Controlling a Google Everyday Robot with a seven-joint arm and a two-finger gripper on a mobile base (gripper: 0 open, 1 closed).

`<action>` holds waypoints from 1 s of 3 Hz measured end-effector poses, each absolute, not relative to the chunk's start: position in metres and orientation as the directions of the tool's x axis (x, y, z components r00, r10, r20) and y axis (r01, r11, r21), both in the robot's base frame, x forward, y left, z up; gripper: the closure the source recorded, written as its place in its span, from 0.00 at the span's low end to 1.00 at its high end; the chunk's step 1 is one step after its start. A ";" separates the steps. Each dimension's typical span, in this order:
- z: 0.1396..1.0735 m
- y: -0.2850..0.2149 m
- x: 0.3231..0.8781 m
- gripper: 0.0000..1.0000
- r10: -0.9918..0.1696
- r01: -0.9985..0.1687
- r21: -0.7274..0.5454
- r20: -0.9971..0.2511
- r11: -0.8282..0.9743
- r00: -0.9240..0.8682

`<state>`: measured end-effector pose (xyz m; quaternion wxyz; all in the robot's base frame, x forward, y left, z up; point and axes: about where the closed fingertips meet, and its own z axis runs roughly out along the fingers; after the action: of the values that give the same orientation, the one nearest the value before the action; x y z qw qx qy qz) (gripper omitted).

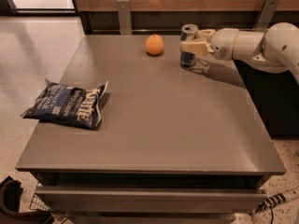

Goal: Move redbull can near orange

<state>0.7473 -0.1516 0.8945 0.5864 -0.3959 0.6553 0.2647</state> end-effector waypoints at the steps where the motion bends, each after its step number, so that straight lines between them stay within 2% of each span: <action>1: 0.890 -0.149 0.747 0.98 -0.201 -0.835 -0.099 -0.979 0.541 -0.014; 3: 0.889 -0.143 0.748 0.52 -0.200 -0.840 -0.097 -0.980 0.534 -0.014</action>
Offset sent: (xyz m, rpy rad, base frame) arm -0.0002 0.0013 -0.0040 0.0065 0.0154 0.0048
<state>0.7479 -0.1428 0.8892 0.5799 -0.3961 0.6563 0.2759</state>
